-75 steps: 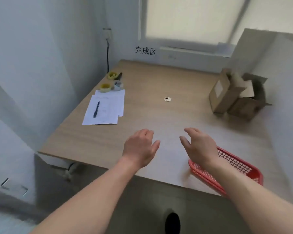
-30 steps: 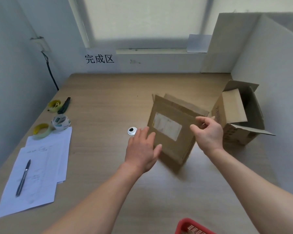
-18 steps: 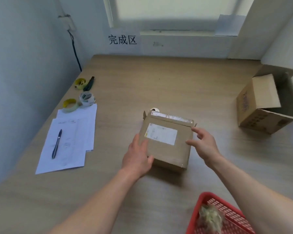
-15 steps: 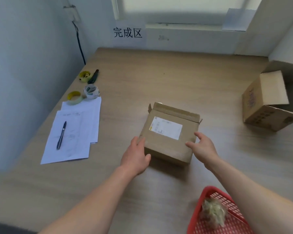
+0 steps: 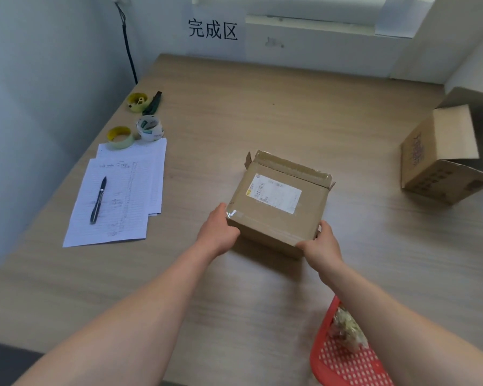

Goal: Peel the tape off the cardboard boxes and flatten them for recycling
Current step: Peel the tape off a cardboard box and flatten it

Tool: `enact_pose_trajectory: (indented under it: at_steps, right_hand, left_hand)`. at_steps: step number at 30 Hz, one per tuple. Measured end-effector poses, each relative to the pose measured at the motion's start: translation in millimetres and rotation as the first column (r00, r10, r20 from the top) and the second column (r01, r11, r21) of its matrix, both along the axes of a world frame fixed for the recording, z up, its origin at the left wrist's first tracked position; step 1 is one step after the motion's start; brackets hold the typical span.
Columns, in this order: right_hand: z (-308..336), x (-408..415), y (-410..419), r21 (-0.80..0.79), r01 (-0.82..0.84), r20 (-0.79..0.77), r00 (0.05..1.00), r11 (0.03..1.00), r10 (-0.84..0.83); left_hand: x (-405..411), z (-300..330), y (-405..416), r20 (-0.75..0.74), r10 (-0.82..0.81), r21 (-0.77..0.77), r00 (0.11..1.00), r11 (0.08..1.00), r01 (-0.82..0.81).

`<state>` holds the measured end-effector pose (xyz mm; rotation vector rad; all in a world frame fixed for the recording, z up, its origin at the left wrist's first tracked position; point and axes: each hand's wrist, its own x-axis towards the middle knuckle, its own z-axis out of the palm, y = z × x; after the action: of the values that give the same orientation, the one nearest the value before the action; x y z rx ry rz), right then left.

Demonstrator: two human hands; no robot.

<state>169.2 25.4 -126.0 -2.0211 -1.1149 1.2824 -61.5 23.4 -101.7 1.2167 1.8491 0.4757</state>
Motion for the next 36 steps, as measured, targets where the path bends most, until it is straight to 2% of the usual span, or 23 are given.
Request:
enact_pose_trajectory:
  at_steps: [3,7,10,13,16,19,21,23,26,28,31,34,36]
  right_hand:
    - [-2.7,1.4,0.5,-0.05,0.081,-0.098,0.992,0.995,-0.085]
    - [1.0,-1.0,5.8,-0.055,0.139,-0.228,0.962,0.989,-0.148]
    - [10.3,-11.7,11.4,-0.077,0.149,-0.305,0.938,0.986,-0.166]
    - [19.2,-25.9,15.7,-0.132,0.054,-0.267,0.96,0.99,-0.088]
    - [24.0,-39.5,13.2,-0.163,-0.095,-0.177,0.982,0.982,0.065]
    - [24.5,-43.9,11.6,-0.062,-0.168,-0.039,0.985,0.984,0.165]
    - [32.1,-43.5,9.9,0.021,-0.079,-0.099,0.992,0.997,0.081]
    - [45.7,-38.5,6.8,0.087,0.07,-0.289,0.957,0.994,-0.042]
    - [65.8,-24.9,1.0,0.182,0.126,-0.423,0.905,0.975,-0.038]
    - [75.7,-14.5,-2.6,0.23,0.135,-0.443,0.896,0.964,-0.02]
    - [79.9,0.6,-3.5,0.268,0.118,-0.351,0.936,0.956,-0.017]
    - [79.8,8.6,-4.4,0.267,0.103,-0.274,0.961,0.958,-0.027]
    - [79.4,9.1,-4.7,0.24,0.127,-0.291,0.955,0.963,-0.053]
  left_hand:
    - [-1.4,0.8,-1.6,0.039,0.117,0.019,0.992,0.993,-0.118]
    - [-4.3,18.5,-15.1,0.098,0.181,0.194,0.979,0.961,-0.197]
    - [-0.3,46.6,-28.1,0.119,0.034,0.423,0.992,0.902,-0.082]
    - [0.2,61.8,-32.7,-0.022,-0.154,0.566,0.988,0.813,0.139]
    - [-0.7,62.4,-28.2,-0.085,-0.233,0.53,0.969,0.813,0.242]
    - [3.7,63.8,-19.0,-0.138,-0.21,0.496,0.968,0.831,0.251]
    - [10.7,64.5,-10.6,-0.255,-0.207,0.45,0.944,0.839,0.305]
    - [21.8,66.4,-3.3,-0.317,-0.227,0.432,0.921,0.83,0.353]
    - [41.9,67.5,7.9,-0.331,-0.299,0.451,0.895,0.783,0.429]
    - [52.4,68.1,17.6,-0.322,-0.344,0.469,0.882,0.751,0.465]
    - [58.6,67.3,33.6,-0.326,-0.405,0.469,0.855,0.716,0.518]
    - [59.4,66.0,43.3,-0.365,-0.45,0.469,0.815,0.667,0.579]
    - [59.4,64.1,44.5,-0.38,-0.456,0.476,0.805,0.649,0.593]
